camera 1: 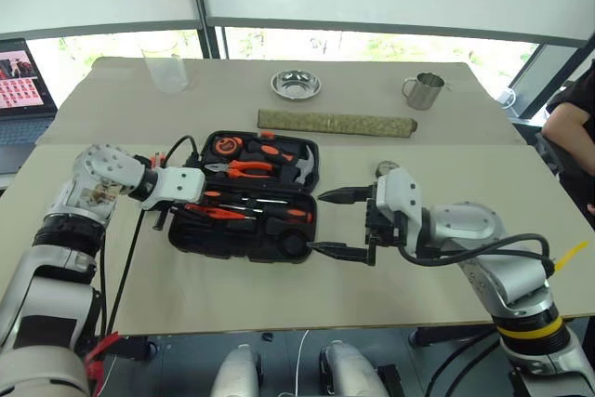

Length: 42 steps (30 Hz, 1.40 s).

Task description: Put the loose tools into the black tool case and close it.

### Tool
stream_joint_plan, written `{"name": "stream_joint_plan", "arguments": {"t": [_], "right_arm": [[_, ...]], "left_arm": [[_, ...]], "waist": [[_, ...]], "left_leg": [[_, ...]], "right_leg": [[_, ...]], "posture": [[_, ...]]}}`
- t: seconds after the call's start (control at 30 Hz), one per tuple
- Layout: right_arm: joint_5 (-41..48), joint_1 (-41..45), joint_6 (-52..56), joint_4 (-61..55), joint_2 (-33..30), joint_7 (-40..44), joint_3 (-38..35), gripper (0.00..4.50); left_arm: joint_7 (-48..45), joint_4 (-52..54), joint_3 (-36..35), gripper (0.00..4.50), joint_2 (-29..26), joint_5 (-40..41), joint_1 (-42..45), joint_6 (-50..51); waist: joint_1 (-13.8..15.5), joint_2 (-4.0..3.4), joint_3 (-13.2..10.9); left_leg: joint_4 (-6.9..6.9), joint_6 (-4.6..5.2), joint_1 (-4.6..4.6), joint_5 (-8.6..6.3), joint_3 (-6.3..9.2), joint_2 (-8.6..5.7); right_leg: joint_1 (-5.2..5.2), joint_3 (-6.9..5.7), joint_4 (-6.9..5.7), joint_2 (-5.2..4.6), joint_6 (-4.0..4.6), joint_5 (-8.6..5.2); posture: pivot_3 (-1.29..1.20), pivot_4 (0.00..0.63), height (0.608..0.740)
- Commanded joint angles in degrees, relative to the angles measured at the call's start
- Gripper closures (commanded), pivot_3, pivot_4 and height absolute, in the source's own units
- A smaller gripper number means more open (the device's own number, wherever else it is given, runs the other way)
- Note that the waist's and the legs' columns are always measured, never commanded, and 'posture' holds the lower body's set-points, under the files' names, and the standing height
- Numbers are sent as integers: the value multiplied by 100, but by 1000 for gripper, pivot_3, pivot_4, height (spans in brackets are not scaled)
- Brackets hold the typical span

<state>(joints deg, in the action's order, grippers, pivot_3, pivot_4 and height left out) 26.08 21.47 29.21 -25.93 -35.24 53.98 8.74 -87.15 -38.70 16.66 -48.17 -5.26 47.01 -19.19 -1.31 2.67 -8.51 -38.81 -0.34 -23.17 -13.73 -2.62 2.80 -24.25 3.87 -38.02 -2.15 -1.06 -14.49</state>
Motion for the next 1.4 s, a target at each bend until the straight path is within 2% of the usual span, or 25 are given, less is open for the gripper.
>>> {"name": "stream_joint_plan", "arguments": {"t": [0.03, 0.17, 0.3, 0.37, 0.5, 0.9, 1.0, 1.17, 1.2, 1.4], "right_arm": [[104, 91, 60, -217, 18, -38, -30, 0], [93, 125, 78, -190, 34, -35, -8, 0], [85, 159, 88, -147, 63, -28, 0, 0], [82, 146, 73, -137, 64, -15, 2, 0], [99, 118, 47, -129, 64, 18, 15, 0], [147, 12, 48, -147, 63, 167, 64, 0], [146, -25, 35, -167, 106, 157, 100, 0], [124, -67, 8, -174, 190, 125, 119, 0], [115, -73, 4, -174, 203, 118, 122, 0], [91, -164, -36, -190, 210, 76, 54, 0]], "left_arm": [[-152, 43, 261, 4014, -264, -440, -150, 242], [20, 114, 339, 4014, -309, -604, -163, 458], [-54, 338, 214, 4014, -235, -352, -296, 802], [-119, 518, 41, 3062, -196, -69, -375, 911], [-59, 573, -286, 1704, -162, 291, -417, 522], [-132, 763, -1112, 1704, -250, 1241, -653, 452], [-161, 640, -1340, 2421, -87, 1587, -687, 595], [-225, 454, -1351, 4256, 95, 1655, -801, 588], [-167, 372, -1361, 4469, 138, 1632, -790, 568], [97, 35, -1279, 4469, 363, 1377, -786, 247]], "waist": [[-22, 0, 0], [-78, -2, 1], [-107, -4, 2], [-114, -5, 2], [-115, -6, 1], [-20, -3, -1], [10, -3, -1], [43, -3, -1], [46, -3, -1], [57, -3, -1]], "left_leg": [[1, 0, 0, 0, 0, 0], [3, 0, 1, 0, 2, 4], [3, 0, 5, 0, 3, 4], [3, 0, 6, 0, 3, 4], [2, 0, -3, 0, 4, 5], [-7, 0, -14, 0, 9, 1], [-7, 0, -14, 0, 10, 1], [-10, 0, -14, 0, 9, 0], [-10, 0, -14, 0, 9, 0], [-11, 0, -16, 0, 11, 0]], "right_leg": [[-1, 0, 0, 1, 0, 0], [-1, 1, -1, 6, 1, 0], [1, 2, -5, 7, 1, -1], [1, 2, -5, 7, 0, -1], [-5, 4, -2, 6, 1, -1], [-8, -1, 0, 1, 1, 0], [-7, -2, -1, 1, 1, 0], [-6, -2, -1, 1, 0, 0], [-5, -2, -1, 1, 0, 0], [-5, -4, -1, 1, 0, 0]], "posture": [[0, 150, 740], [0, 150, 740], [0, 150, 740], [0, 150, 740], [0, 150, 740], [0, 150, 740], [0, 150, 740], [0, 150, 740], [0, 150, 740], [0, 150, 740]]}}
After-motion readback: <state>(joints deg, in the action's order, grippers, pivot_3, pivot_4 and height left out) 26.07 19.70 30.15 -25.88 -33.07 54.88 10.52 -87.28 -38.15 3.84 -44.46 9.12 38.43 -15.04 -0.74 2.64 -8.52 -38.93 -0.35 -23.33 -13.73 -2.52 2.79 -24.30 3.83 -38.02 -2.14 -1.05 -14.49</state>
